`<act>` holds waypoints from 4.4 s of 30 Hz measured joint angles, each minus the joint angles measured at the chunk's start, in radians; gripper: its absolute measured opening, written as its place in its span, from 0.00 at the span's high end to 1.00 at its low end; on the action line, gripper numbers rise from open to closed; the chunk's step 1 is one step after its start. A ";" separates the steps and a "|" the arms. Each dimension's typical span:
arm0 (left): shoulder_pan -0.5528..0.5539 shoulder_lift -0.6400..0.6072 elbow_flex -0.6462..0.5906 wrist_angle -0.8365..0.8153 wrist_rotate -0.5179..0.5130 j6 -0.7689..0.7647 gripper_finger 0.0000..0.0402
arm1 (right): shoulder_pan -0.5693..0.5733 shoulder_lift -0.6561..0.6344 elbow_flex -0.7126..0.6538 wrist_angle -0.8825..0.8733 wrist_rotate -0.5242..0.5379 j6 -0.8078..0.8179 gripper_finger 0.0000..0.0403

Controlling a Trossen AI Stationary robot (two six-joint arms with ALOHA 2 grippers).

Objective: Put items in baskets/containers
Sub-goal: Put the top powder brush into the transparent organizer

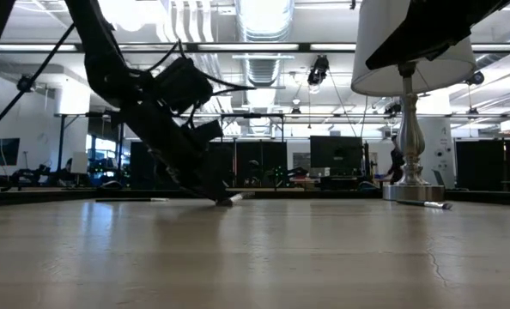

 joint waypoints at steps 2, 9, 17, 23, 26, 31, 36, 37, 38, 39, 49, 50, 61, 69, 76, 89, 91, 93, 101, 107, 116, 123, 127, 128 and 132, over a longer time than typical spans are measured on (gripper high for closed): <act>-0.001 -0.040 0.000 -0.028 0.001 -0.019 0.74 | 0.000 0.000 0.000 0.000 0.000 0.000 0.98; -0.023 -0.123 0.000 -0.090 0.017 -0.090 0.74 | 0.000 0.000 0.000 0.000 0.000 -0.003 0.98; -0.053 -0.068 0.001 -0.068 -0.005 -0.050 0.74 | 0.000 0.000 0.000 0.005 -0.011 -0.007 0.98; -0.051 -0.020 0.001 -0.018 0.009 -0.062 0.74 | 0.000 0.000 0.000 0.008 -0.015 -0.008 0.98; -0.052 0.002 0.002 -0.007 0.024 -0.054 0.74 | 0.000 0.000 0.000 0.008 -0.015 -0.008 0.98; -0.052 0.035 0.004 0.023 0.014 -0.028 0.74 | 0.000 0.000 0.000 0.009 -0.016 -0.008 0.98; -0.053 0.048 0.004 0.042 -0.025 -0.023 0.76 | 0.000 0.000 0.000 0.010 -0.016 -0.008 0.98; -0.053 0.048 0.004 0.041 -0.032 -0.018 0.79 | 0.000 0.000 0.000 0.009 -0.016 -0.008 0.98; -0.053 0.047 0.004 0.039 -0.037 -0.012 0.81 | 0.000 0.000 0.000 0.009 -0.016 -0.008 0.98; -0.053 0.047 0.004 0.037 -0.041 -0.006 0.85 | 0.000 0.000 0.000 0.009 -0.016 -0.008 0.98; -0.067 -0.002 0.003 -0.067 -0.059 0.076 1.00 | 0.001 0.001 0.000 0.009 -0.016 -0.008 0.98; -0.070 -0.017 0.001 -0.094 -0.064 0.086 1.00 | 0.001 0.001 0.000 0.009 -0.018 -0.008 0.98; -0.146 -0.257 0.000 -0.277 -0.082 0.151 1.00 | 0.001 0.001 0.000 0.008 -0.023 -0.008 0.98; -0.244 -0.381 0.001 -0.313 -0.091 0.134 1.00 | 0.001 0.005 0.000 0.009 -0.023 -0.022 0.98; -0.322 -0.419 0.001 -0.332 -0.096 0.102 1.00 | 0.001 0.006 0.000 0.008 -0.023 -0.039 0.98; -0.378 -0.419 0.001 -0.368 -0.099 0.087 1.00 | 0.001 0.006 0.000 0.008 -0.023 -0.061 0.98; -0.378 -0.419 -0.005 -0.366 -0.099 0.087 1.00 | 0.001 0.006 0.000 0.008 -0.023 -0.073 0.98; -0.378 -0.419 -0.017 -0.370 -0.099 0.087 1.00 | 0.000 0.006 0.000 0.008 -0.041 -0.084 0.98; -0.377 -0.419 -0.072 -0.374 -0.099 0.095 1.00 | -0.027 0.013 0.000 0.009 -0.048 -0.113 0.98; -0.376 -0.421 -0.096 -0.374 -0.084 0.106 1.00 | -0.085 0.042 0.000 0.015 -0.095 -0.128 0.98; -0.401 -0.422 -0.096 -0.372 -0.063 0.165 1.00 | -0.161 0.164 -0.006 0.204 -0.240 -0.259 0.98; -0.421 -0.422 -0.097 -0.374 -0.029 0.220 1.00 | -0.160 0.196 -0.043 0.372 -0.252 -0.313 0.98; -0.442 -0.422 -0.097 -0.371 -0.028 0.249 1.00 | -0.163 0.199 -0.137 0.648 -0.321 -0.391 0.98; -0.448 -0.422 -0.097 -0.367 -0.028 0.255 1.00 | -0.163 0.199 -0.159 0.714 -0.340 -0.404 0.98; -0.466 -0.422 -0.097 -0.342 -0.029 0.281 1.00 | -0.163 0.200 -0.223 0.875 -0.356 -0.402 0.98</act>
